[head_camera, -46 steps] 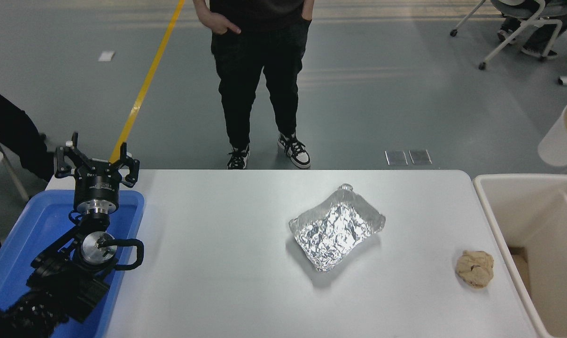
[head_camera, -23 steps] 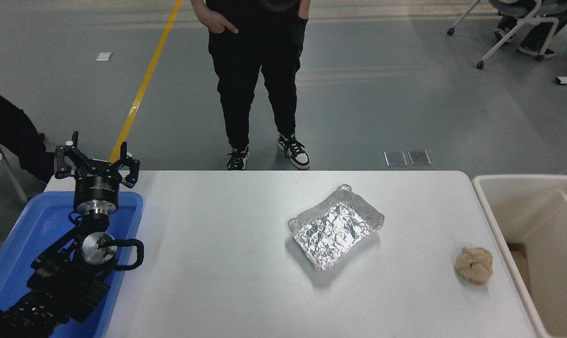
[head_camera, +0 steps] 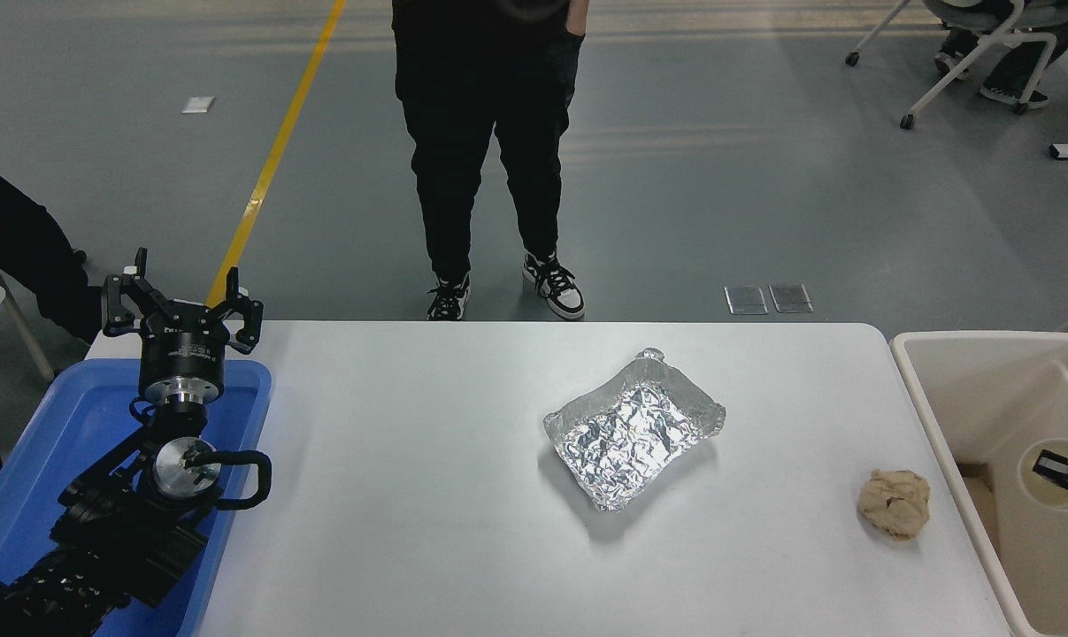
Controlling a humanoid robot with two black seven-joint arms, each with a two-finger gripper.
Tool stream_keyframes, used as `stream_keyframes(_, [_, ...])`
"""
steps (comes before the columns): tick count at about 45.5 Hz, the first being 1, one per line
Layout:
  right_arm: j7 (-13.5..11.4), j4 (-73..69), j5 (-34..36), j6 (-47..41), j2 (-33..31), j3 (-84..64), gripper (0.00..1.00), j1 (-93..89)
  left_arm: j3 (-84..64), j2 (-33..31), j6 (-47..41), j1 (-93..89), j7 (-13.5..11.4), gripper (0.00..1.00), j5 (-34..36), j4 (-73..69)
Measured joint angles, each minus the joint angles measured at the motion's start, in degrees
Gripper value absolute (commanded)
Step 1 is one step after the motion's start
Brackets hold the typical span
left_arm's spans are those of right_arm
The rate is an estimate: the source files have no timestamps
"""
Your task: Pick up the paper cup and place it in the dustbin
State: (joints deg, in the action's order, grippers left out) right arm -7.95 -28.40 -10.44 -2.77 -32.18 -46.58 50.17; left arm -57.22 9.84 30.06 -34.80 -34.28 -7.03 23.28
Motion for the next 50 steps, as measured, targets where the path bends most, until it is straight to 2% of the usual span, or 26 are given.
stream_keyframes(2, [-0.1, 0.4, 0.2, 0.2, 0.3, 0.5, 0.97, -0.5, 0.0, 0.0, 0.0, 0.0, 0.0, 0.99, 0.0, 0.0])
stream_keyframes(3, [-0.1, 0.5, 0.3, 0.2, 0.4, 0.7, 1.00, -0.7, 0.0, 0.0, 0.0, 0.0, 0.0, 0.99, 0.0, 0.0])
stream_keyframes(13, [-0.4, 0.9, 0.6, 0.4, 0.7, 2.2, 1.00, -1.2, 0.0, 0.0, 0.0, 0.0, 0.0, 0.99, 0.0, 0.0])
stream_keyframes(20, [-0.4, -2.8, -0.3, -0.1, -2.2, 1.8, 0.99, 3.2, 0.0, 0.0, 0.0, 0.0, 0.0, 0.99, 0.0, 0.0])
stream_keyframes(29, [-0.4, -18.2, -9.0, -0.5, -10.1, -5.4, 1.00, 20.7, 0.0, -0.1, 0.1, 0.0, 0.0, 0.99, 0.1, 0.0])
stream_keyframes(34, [-0.4, -28.0, -13.5, -0.7, -12.0, -11.5, 1.00, 32.5, 0.0, -0.1, 0.1, 0.0, 0.1, 0.99, 0.2, 0.0])
stream_keyframes(43, [-0.4, -44.4, -16.8, -4.7, -9.6, -20.3, 1.00, 52.5, 0.0, 0.0, 0.1, 0.0, 0.1, 0.99, 0.2, 0.0])
stream_keyframes(50, [-0.5, -53.1, -12.3, -13.8, -4.2, -21.9, 1.00, 63.8, 0.0, 0.0, 0.1, 0.0, 0.1, 0.99, 0.2, 0.0])
